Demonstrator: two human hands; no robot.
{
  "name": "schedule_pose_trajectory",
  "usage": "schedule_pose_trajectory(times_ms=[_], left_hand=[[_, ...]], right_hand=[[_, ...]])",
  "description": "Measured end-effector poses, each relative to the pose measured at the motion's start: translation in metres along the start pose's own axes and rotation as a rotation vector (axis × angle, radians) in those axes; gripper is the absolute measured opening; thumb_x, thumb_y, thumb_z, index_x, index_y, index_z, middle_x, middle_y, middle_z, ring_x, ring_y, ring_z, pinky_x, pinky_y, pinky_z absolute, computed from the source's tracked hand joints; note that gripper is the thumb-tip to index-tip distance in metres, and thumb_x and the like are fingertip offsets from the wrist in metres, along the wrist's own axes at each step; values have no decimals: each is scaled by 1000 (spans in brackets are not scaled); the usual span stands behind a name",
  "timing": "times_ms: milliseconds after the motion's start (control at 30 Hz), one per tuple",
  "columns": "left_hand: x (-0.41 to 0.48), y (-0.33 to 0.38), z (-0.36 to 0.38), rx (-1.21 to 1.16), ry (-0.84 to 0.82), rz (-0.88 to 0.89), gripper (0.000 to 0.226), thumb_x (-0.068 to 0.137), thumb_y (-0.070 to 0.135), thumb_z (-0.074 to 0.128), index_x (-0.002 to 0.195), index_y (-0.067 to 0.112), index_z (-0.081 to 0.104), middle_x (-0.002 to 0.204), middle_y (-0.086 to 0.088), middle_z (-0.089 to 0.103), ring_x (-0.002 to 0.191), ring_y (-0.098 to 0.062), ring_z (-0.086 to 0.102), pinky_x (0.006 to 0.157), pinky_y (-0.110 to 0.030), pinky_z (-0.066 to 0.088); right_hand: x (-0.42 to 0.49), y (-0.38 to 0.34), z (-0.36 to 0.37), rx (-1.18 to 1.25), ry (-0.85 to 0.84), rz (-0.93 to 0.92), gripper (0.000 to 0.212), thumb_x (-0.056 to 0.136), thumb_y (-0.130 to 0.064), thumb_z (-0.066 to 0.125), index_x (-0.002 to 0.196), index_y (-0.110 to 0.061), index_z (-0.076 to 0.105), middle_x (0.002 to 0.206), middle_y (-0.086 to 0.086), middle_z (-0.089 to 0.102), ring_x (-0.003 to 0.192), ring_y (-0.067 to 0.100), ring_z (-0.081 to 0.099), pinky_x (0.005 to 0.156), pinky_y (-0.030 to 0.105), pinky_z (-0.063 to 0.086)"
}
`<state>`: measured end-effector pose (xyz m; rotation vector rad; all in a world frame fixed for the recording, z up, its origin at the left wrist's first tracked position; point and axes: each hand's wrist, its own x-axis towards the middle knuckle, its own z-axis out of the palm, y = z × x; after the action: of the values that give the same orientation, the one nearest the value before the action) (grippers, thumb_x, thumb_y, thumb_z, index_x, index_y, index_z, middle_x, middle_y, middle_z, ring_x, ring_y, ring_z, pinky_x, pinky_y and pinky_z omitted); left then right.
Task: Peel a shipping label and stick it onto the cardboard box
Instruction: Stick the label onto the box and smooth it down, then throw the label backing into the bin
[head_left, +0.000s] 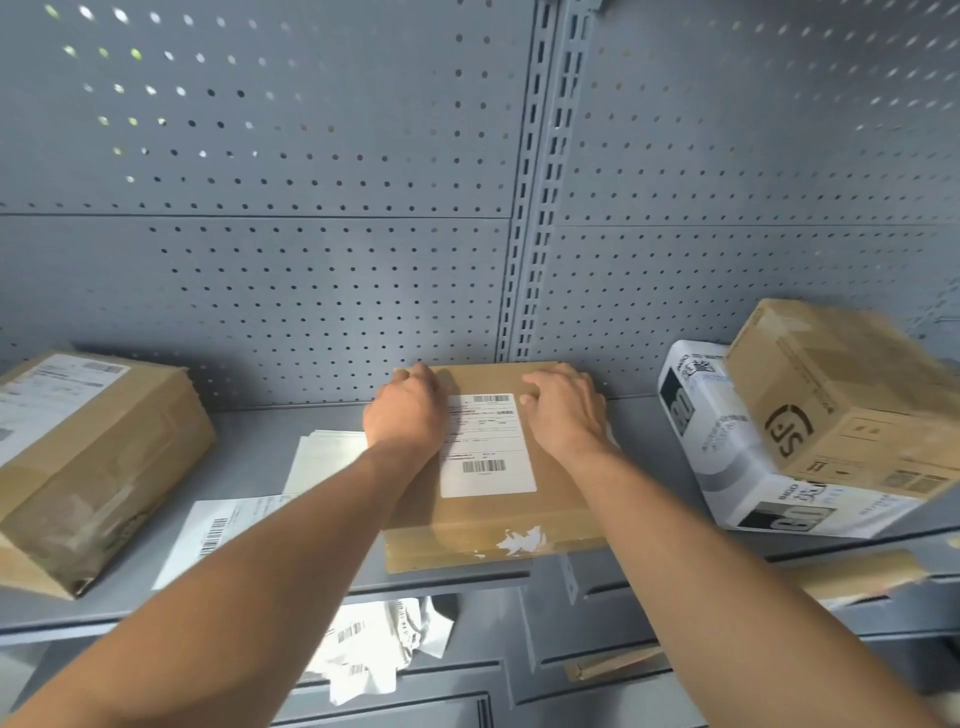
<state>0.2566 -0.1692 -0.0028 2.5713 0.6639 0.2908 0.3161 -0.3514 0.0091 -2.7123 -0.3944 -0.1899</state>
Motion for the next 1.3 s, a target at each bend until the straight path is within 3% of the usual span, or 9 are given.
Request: schedule_pose_trajectory(times_ms=[200, 400, 567, 667, 733, 800, 1067, 1200, 1300], left_hand=[[-19, 0, -15, 77, -35, 125, 54, 92, 63, 58, 131, 26, 57, 128, -3, 62, 120, -30, 59, 99, -50, 43], [-47, 17, -16, 145, -5, 266, 61, 92, 68, 52, 138, 28, 52, 136, -3, 59, 129, -30, 47, 101, -50, 40], [-61, 21, -17, 254, -63, 321, 74, 91, 76, 43, 146, 27, 44, 140, -3, 56, 130, -29, 46, 105, -51, 43], [-67, 15, -19, 300, -56, 337, 75, 92, 77, 36, 147, 27, 42, 142, -2, 55, 129, -29, 46, 105, -50, 44], [-71, 10, -22, 292, -50, 325, 74, 94, 76, 31, 147, 27, 43, 142, -2, 55, 130, -28, 45, 103, -49, 43], [-72, 6, -24, 264, -43, 314, 73, 95, 76, 28, 146, 27, 44, 142, -2, 55, 131, -28, 44, 104, -50, 42], [-78, 4, -24, 202, -11, 393, 71, 92, 75, 24, 139, 29, 52, 139, 1, 58, 131, -27, 43, 102, -48, 42], [-85, 26, -12, 269, -18, 542, 70, 92, 72, 22, 136, 28, 54, 140, 0, 58, 131, -28, 44, 100, -48, 43], [-95, 59, 3, 245, -52, 641, 67, 94, 69, 27, 135, 23, 52, 140, -3, 58, 132, -30, 42, 102, -50, 40]], right_hand=[[-4, 39, -29, 8, 61, -5, 48, 91, -34, 72, 136, -22, 61, 135, 8, 60, 122, 33, 57, 100, 47, 51], [-12, 87, -31, -101, -109, 100, 68, 93, -42, 67, 152, -19, 41, 151, 13, 48, 137, 36, 48, 111, 47, 43], [-23, 94, -13, -168, -302, 89, 69, 100, -16, 45, 158, -42, 18, 168, 18, 16, 145, 42, 35, 112, 51, 40], [-25, 96, -2, -243, -328, 77, 53, 102, -17, 40, 150, -38, 38, 162, 18, 30, 141, 42, 38, 109, 53, 42], [-27, 99, 3, -278, -308, 54, 37, 97, -15, 52, 131, -28, 59, 140, 14, 55, 125, 39, 53, 98, 47, 51], [-29, 103, 6, -299, -287, 29, 31, 90, -11, 62, 118, -20, 67, 119, 12, 64, 112, 36, 62, 88, 41, 56], [-53, 117, 2, -152, -61, 29, 27, 83, 0, 60, 102, -16, 70, 96, 13, 65, 89, 39, 67, 67, 36, 49], [-70, 125, -19, 80, 85, 104, 11, 92, -10, 64, 102, -14, 66, 87, 9, 66, 77, 31, 61, 65, 32, 47], [-92, 140, -38, 224, 131, 162, 21, 92, -9, 65, 110, -18, 59, 91, 9, 65, 83, 33, 64, 67, 36, 53]])
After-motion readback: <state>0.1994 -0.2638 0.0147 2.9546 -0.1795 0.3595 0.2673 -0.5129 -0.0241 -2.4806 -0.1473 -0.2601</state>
